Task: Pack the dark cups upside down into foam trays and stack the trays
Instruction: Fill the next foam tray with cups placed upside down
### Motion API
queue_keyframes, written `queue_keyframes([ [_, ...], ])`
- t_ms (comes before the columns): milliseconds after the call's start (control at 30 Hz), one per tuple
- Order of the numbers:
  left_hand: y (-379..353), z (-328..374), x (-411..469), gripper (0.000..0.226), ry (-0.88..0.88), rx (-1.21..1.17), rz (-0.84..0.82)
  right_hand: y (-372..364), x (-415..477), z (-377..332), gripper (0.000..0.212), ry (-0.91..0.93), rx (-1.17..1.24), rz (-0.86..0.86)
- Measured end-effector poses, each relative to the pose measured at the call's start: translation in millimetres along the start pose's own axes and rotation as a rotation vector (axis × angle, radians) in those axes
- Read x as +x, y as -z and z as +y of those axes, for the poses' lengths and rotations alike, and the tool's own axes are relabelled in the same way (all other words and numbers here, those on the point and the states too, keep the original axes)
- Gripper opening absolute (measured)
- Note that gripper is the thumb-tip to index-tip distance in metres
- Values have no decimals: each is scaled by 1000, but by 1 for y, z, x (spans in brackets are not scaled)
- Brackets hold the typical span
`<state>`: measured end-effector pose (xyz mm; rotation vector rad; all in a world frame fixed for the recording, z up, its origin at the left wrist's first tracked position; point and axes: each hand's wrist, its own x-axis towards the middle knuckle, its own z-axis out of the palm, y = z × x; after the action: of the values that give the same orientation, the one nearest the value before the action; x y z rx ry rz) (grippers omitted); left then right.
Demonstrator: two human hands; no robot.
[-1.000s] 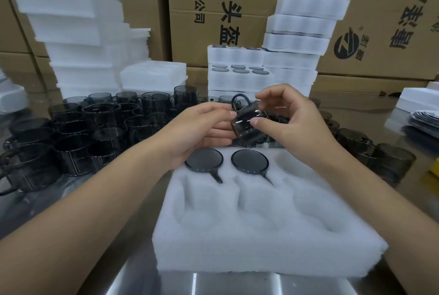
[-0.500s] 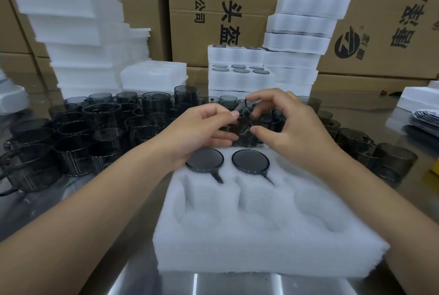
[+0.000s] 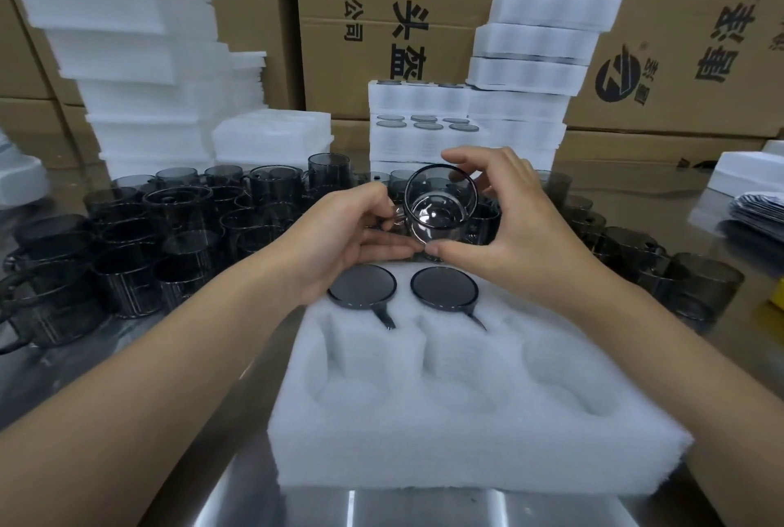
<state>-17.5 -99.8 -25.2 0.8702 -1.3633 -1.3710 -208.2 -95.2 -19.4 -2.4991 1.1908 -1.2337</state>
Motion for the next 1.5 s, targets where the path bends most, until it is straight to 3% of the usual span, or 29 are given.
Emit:
queue_keyframes([
  [167,0,0,0,48,-13,-47,12,0,-1,0,65,1,42,43],
  [300,1,2,1,22,22,-46,12,0,0,2,64,-46,49,27],
  [433,0,2,0,22,29,-28,33,2,2,7,73,-96,69,-11],
  [567,0,-2,-1,72,-22,109,32,4,2,5,70,-157,309,-59],
  [667,2,-5,-1,85,-57,244,45,2,2,-2,56,-115,371,-71],
  [833,-1,-5,-5,62,-149,463,11,1,-1,-9,61,-45,241,-92],
  [1100,-4,-6,-3,56,-150,434,-65,18,5,-7,53,-164,244,-5],
  [1267,-7,-4,-4,44,-122,455,-65,53,9,3,52,-335,266,-187],
  [1400,-7,-4,-6,37,-104,486,-61,75,4,10,51,-366,188,-458],
  [1500,-7,-4,-6,35,-99,495,-61,78,1,12,58,-386,131,-536],
])
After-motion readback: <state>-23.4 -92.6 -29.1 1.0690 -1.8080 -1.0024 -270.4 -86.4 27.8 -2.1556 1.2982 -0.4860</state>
